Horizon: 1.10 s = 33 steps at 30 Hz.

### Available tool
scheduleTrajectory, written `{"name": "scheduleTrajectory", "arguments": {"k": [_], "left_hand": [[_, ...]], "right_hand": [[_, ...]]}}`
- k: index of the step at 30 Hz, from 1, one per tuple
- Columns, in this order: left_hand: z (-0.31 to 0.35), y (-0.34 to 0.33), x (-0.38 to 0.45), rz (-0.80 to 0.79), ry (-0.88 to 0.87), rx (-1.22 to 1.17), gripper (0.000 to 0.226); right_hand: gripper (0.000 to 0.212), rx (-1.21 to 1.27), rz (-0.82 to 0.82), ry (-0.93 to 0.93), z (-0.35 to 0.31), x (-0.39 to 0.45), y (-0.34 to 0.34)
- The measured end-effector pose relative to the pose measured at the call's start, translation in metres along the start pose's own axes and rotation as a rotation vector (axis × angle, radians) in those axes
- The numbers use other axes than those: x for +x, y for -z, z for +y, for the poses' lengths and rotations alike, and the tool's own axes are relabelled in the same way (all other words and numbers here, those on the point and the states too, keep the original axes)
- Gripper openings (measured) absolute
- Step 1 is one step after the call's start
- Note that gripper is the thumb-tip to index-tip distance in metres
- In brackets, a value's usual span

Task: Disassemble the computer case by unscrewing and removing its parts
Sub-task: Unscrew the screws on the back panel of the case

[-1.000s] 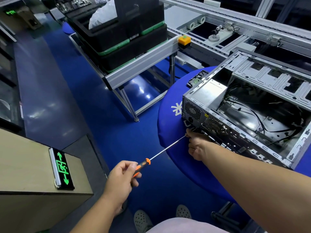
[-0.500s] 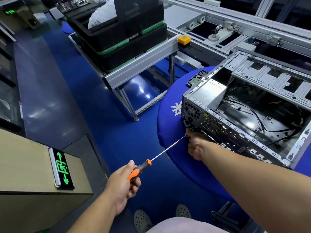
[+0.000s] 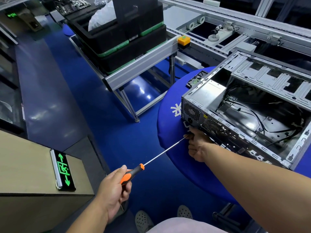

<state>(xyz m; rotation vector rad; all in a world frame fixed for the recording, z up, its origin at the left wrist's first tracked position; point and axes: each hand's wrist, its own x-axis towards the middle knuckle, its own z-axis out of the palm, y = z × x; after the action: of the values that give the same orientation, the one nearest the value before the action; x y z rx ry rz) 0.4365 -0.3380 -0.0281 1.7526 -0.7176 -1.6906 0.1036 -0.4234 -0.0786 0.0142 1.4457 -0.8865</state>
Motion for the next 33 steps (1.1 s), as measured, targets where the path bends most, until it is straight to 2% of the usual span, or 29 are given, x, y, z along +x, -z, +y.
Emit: {"name": "scheduleTrajectory", "arguments": {"k": [4, 9, 18, 23, 26, 29, 33], "left_hand": [[-0.004, 0.013, 0.000, 0.017, 0.017, -0.014, 0.033], [-0.005, 0.023, -0.003, 0.014, 0.024, 0.001, 0.038], [0.003, 0.031, -0.012, 0.054, 0.018, 0.003, 0.036], [0.015, 0.038, -0.021, 0.011, 0.044, -0.267, 0.029], [0.029, 0.033, -0.021, -0.049, 0.030, -0.410, 0.032], [0.044, 0.020, -0.019, -0.112, 0.002, -0.479, 0.032], [0.064, -0.003, -0.015, -0.157, -0.035, -0.525, 0.033]], "right_hand": [[0.063, 0.049, -0.018, -0.013, -0.002, -0.003, 0.004], [0.042, 0.024, -0.050, -0.012, -0.001, -0.002, 0.003], [0.035, 0.049, -0.081, 0.037, 0.004, -0.003, 0.005], [0.029, 0.238, -0.089, -0.031, 0.009, -0.017, 0.007], [0.024, 0.311, -0.154, -0.078, 0.007, -0.038, 0.002], [0.023, 0.166, -0.264, -0.021, -0.010, -0.070, -0.012], [0.019, -0.297, -0.401, 0.177, -0.059, -0.120, -0.035]]}}
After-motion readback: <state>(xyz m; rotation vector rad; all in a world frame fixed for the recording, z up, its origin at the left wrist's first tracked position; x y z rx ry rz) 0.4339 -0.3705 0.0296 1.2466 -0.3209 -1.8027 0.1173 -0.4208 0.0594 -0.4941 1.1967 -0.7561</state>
